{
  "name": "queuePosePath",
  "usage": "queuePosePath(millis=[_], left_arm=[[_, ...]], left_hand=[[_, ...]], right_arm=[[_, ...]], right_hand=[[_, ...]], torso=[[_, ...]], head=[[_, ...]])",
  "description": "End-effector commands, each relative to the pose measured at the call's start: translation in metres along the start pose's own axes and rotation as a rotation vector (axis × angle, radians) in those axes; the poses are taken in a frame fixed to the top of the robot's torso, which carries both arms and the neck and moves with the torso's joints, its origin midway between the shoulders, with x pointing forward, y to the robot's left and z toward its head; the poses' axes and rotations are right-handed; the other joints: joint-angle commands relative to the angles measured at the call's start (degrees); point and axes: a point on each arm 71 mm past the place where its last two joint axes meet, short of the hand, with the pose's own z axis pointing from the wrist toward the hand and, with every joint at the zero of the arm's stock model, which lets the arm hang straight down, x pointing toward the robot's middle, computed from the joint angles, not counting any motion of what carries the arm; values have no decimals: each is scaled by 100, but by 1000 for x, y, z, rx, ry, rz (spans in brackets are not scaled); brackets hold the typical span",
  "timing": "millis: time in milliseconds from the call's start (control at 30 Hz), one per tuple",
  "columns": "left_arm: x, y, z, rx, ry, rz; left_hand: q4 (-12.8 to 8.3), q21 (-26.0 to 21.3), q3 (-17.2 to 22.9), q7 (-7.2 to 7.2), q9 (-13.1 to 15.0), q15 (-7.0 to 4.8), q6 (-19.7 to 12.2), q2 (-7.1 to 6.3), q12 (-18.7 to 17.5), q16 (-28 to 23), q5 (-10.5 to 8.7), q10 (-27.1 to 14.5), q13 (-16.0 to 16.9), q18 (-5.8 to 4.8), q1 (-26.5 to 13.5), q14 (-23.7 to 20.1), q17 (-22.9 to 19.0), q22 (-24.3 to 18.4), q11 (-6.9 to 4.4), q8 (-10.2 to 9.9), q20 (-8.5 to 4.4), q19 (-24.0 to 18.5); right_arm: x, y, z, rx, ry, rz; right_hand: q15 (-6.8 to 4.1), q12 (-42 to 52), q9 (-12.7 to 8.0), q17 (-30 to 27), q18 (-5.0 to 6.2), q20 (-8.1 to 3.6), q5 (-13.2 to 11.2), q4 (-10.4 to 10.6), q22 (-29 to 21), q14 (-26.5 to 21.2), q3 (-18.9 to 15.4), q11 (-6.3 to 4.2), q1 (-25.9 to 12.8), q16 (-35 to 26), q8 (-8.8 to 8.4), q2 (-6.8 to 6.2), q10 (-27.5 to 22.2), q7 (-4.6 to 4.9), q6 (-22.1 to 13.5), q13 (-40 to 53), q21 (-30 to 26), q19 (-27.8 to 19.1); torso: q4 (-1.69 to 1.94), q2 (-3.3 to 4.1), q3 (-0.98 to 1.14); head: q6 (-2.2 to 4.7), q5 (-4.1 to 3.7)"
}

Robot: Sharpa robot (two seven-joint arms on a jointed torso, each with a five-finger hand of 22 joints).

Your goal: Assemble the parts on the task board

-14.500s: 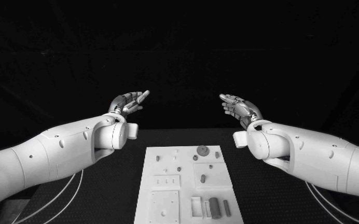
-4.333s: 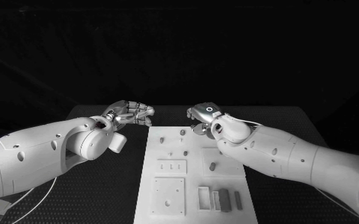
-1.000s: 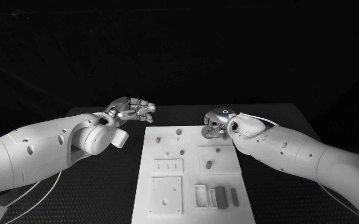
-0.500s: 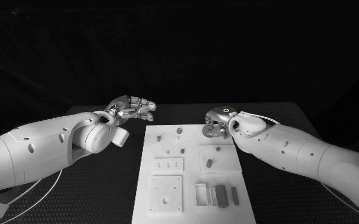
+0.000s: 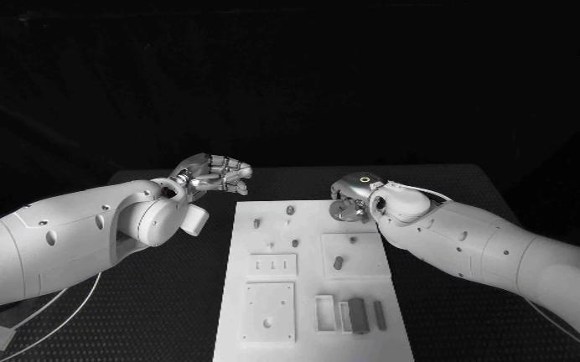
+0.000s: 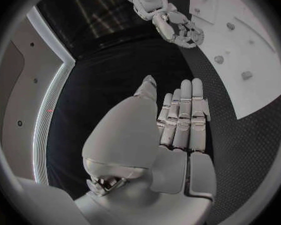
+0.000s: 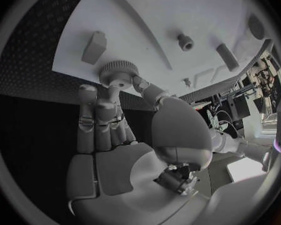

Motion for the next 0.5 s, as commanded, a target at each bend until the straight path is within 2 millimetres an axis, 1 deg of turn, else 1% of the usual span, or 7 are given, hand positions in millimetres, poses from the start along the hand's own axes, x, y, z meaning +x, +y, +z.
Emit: queuePosePath(millis=[33,167,367,433,500], left_arm=[[1,-1,0,10,14,-1],[2,-1,0,10,15,-1],[1,-1,0,9,14,-1],[1,-1,0,9,12,-1],[1,-1,0,8,11,-1]], left_hand=[[-11,-21,-32,104,-6,-5,31,17,-22,-40,18,21,5,48,-44,31,9,8,36,-14,-15,31],[-11,-22,-33,104,-7,-5,30,16,-23,-42,18,20,4,48,-45,31,11,8,37,-15,-15,31],[-11,-26,-35,106,-10,-5,23,14,-33,-51,18,9,1,47,-46,31,19,8,41,-20,-15,30],[-11,-27,-35,106,-11,-4,22,14,-35,-53,18,8,1,47,-46,31,20,9,42,-21,-15,30],[-11,-27,-36,106,-11,-4,21,13,-36,-54,18,6,0,47,-47,31,22,9,43,-22,-15,30]], right_arm=[[8,0,-2,4,33,-32],[8,1,-2,0,30,-32],[9,1,-2,-2,43,-27],[9,0,-2,2,50,-25],[10,-1,-2,4,51,-25]], right_hand=[[13,99,10,12,441,-23,-24,39,117,29,-5,-74,-66,21,-34,-61,-191,16,49,109,39,13],[16,136,17,17,441,-25,-23,53,117,24,1,-71,-81,29,-37,-69,-228,18,52,140,49,9],[20,102,36,26,441,-26,-23,63,117,5,26,-67,-87,40,-30,-60,-335,19,76,110,62,-16],[35,-51,48,31,441,-30,-19,65,118,-7,54,-52,-92,46,-39,-51,-419,29,68,-56,78,-35],[78,-393,66,34,441,-34,-13,70,117,-20,97,-11,-113,51,-47,-48,-527,59,54,-439,99,-57]], torso=[[-6,2,0],[-10,4,2],[1,5,2],[0,6,2],[-3,5,0]], head=[[-7,6],[-4,4],[-10,-5],[-14,-5],[-18,-3]])
